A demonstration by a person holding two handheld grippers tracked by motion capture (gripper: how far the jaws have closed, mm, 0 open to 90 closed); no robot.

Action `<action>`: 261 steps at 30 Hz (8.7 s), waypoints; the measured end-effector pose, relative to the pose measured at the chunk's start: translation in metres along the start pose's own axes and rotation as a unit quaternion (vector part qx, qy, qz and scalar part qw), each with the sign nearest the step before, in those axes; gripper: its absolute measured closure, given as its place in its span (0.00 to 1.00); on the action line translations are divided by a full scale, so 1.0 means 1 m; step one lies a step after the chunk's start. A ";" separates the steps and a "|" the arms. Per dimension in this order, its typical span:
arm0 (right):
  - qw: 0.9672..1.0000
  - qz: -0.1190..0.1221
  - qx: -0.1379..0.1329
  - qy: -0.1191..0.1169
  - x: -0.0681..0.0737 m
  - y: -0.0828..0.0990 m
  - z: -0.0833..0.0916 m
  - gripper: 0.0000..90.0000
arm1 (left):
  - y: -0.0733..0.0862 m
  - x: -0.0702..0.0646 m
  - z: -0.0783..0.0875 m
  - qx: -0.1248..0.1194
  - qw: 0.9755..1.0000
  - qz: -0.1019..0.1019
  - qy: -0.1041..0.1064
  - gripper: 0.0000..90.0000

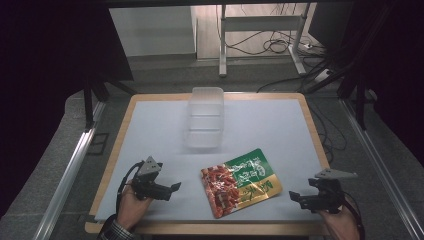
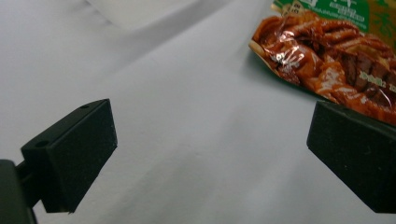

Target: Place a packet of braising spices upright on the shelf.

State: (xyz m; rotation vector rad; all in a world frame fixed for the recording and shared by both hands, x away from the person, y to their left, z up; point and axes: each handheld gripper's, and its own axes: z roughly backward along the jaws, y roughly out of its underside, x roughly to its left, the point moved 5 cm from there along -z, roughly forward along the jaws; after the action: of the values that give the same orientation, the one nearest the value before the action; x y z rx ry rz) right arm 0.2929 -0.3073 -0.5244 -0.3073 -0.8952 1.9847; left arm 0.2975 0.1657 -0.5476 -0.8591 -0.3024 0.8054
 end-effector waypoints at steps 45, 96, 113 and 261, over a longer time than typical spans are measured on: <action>0.997 0.030 -0.065 0.012 -0.009 -0.008 -0.007 0.00 | 0.007 -0.004 -0.012 0.041 0.999 -0.025 -0.009 0.00; 0.995 0.071 -0.010 -0.065 0.033 -0.030 -0.068 0.02 | 0.009 -0.005 -0.015 0.055 0.998 -0.032 -0.011 0.00; 0.993 0.086 0.023 -0.080 0.045 -0.039 -0.084 0.25 | 0.009 -0.006 -0.016 0.057 0.998 -0.034 -0.013 0.00; 0.972 0.167 -0.127 -0.102 0.099 -0.337 -0.011 0.99 | -0.001 -0.003 -0.003 -0.004 1.000 -0.020 0.011 0.00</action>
State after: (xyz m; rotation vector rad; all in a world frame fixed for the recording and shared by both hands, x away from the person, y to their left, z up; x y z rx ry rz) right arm 0.4599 -0.1117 -0.2847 -0.4259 -1.3056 2.2392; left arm 0.2978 0.1608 -0.5485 -0.8673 -0.3021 0.7580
